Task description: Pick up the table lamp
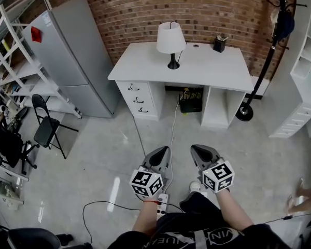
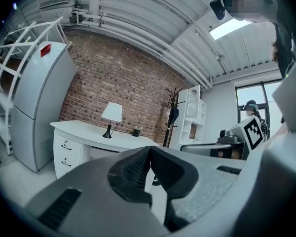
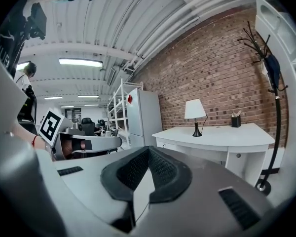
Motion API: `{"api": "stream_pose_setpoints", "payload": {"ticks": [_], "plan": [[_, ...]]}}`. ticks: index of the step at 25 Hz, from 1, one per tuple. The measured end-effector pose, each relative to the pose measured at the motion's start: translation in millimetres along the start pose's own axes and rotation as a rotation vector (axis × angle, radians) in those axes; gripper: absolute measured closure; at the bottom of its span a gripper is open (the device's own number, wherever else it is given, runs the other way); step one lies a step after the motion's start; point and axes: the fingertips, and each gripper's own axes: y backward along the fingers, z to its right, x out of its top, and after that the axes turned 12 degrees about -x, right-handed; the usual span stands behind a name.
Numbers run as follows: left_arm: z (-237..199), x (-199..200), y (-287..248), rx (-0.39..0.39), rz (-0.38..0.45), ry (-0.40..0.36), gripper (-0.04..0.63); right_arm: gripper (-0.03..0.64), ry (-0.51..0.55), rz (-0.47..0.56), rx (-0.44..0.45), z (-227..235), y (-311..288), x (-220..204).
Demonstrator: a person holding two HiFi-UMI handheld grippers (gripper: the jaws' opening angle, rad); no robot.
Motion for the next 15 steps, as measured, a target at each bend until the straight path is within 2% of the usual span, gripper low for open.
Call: {"api": "stream_pose_setpoints", "payload": {"ticks": [15], "plan": [[-83.7,36.6,-176.1,0.0,0.004,-0.011,0.588,0.614,0.019,-0.007,0.04,140.6,-125.8,33.1]]}}
